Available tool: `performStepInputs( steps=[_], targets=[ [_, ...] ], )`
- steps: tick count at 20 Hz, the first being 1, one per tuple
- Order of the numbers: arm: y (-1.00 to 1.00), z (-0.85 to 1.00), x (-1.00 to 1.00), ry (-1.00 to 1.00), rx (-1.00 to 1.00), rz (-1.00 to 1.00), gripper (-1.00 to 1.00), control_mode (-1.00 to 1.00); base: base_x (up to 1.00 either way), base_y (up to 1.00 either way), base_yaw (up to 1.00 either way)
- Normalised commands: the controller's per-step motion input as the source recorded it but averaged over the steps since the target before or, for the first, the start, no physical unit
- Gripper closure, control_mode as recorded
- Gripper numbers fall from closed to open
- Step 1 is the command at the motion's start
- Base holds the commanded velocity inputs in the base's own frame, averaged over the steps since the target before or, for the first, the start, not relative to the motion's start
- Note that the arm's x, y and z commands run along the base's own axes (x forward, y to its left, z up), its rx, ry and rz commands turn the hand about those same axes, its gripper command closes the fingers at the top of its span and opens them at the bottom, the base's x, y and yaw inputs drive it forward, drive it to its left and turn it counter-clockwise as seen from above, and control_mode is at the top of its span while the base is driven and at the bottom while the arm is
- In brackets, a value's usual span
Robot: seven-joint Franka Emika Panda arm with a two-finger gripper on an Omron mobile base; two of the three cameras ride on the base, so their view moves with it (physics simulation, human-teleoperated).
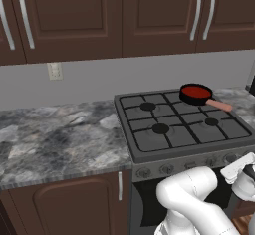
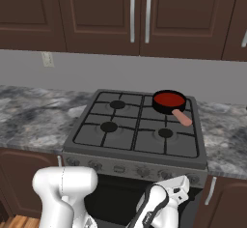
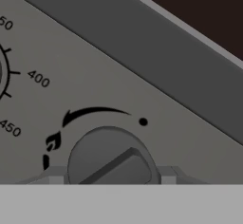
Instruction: Wait until the marinara sauce is simmered to a deep red color and then turn off the stove.
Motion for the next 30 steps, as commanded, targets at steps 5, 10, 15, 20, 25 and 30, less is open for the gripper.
performStepInputs(
  steps=[5, 10, 15, 20, 25, 30],
  targets=[
    [0.0, 0.0, 0.0, 0.0, 0.0, 0.0, 1.0, -1.0, 0.0, 0.0, 0.0],
    [0.0, 0.0, 0.0, 0.0, 0.0, 0.0, 1.0, -1.0, 0.0, 0.0, 0.0],
    [0.0, 0.0, 0.0, 0.0, 0.0, 0.0, 1.0, -1.0, 0.0, 0.0, 0.0],
    [0.0, 0.0, 0.0, 0.0, 0.0, 0.0, 1.0, -1.0, 0.0, 0.0, 0.0],
    [0.0, 0.0, 0.0, 0.01, 0.02, 0.0, 1.0, -1.0, 0.0, 0.0, 0.0],
    [0.0, 0.0, 0.0, 0.01, 0.05, 0.0, 1.0, -1.0, 0.0, 0.0, 0.0]
  ],
)
